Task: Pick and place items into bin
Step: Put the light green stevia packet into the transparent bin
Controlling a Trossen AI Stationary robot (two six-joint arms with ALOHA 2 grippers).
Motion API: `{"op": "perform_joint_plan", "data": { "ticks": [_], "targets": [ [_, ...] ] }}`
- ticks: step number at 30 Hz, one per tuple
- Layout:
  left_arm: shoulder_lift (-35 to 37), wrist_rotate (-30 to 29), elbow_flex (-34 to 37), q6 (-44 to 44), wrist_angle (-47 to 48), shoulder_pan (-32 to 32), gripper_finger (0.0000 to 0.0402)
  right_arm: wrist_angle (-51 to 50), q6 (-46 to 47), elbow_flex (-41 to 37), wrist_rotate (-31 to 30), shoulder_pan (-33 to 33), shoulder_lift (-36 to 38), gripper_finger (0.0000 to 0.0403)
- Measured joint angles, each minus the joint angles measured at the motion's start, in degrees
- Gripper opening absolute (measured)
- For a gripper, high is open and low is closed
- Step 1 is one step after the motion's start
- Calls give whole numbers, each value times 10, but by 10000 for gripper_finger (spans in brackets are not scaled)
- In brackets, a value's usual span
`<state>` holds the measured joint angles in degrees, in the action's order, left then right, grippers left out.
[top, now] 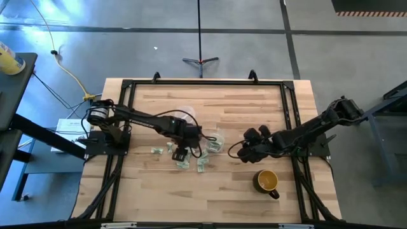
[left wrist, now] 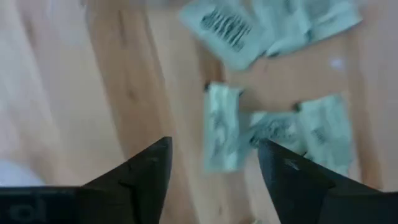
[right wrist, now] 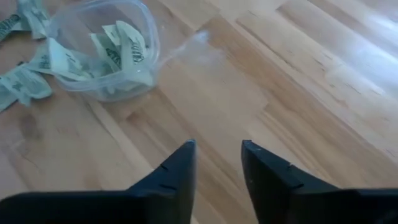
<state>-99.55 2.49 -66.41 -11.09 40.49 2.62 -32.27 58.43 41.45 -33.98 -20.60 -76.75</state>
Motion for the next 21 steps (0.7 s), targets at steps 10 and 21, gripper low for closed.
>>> {"op": "perform_joint_plan", "data": {
  "ticks": [10,21],
  "targets": [
    [-40,16,3,6,-45,0,252,-15,-4,0,-2,2,0,169],
    [-75,-11,3,30,-50,0,184,-32,6,0,-2,3,0,170]
  ]
}}
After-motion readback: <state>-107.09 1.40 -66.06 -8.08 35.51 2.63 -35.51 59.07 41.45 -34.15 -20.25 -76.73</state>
